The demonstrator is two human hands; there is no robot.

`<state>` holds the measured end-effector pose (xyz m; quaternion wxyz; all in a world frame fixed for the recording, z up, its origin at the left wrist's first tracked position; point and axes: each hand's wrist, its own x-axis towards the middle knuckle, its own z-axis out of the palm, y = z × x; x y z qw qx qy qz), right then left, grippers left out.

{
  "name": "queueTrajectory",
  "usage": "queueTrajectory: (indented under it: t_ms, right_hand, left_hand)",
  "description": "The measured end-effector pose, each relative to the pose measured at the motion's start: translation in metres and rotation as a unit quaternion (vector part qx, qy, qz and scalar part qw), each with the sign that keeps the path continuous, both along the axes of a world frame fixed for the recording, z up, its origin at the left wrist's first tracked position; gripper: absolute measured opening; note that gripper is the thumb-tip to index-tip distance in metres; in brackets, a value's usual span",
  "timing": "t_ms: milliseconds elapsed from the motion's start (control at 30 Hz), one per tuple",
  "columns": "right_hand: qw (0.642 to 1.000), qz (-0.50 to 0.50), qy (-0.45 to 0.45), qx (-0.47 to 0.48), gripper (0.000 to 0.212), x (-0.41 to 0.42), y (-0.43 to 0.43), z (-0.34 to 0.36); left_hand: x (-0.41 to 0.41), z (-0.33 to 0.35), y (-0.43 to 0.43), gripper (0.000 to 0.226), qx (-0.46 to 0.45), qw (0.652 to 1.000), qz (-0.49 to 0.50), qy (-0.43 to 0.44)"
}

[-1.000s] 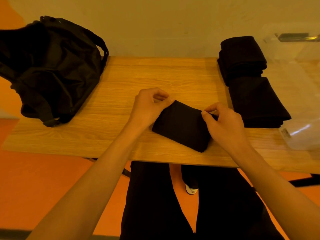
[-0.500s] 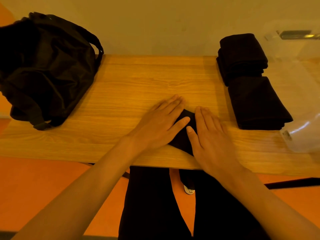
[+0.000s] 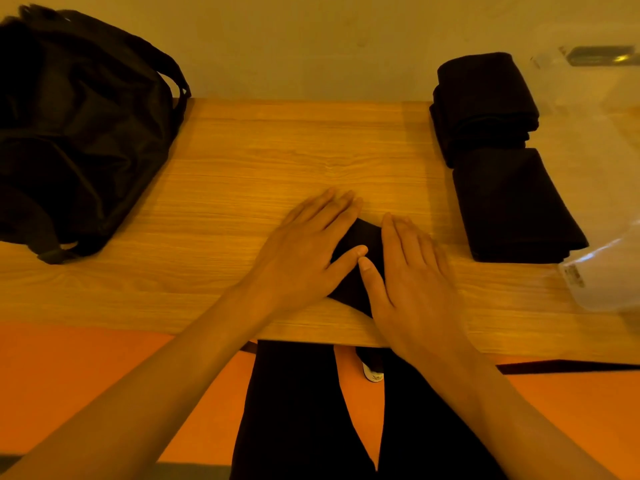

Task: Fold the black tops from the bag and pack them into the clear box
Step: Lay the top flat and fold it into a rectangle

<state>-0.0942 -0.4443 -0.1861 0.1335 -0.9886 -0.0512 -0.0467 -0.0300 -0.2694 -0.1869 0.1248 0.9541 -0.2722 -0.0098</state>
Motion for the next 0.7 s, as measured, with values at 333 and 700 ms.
queueTrajectory:
  t_ms: [333, 700]
  right_hand:
    - [0.999, 0.012, 0.037, 0.013, 0.078, 0.000, -0.003, 0.004]
    - [0.963, -0.019, 0.191, 0.187, 0.063, 0.039, -0.023, 0.070]
  left_hand:
    - [0.001, 0.006, 0.000, 0.077, 0.034, 0.998, 0.009, 0.044]
    - [-0.048, 0.050, 0.033, 0.048, -0.057, 0.937, 0.344, 0.002]
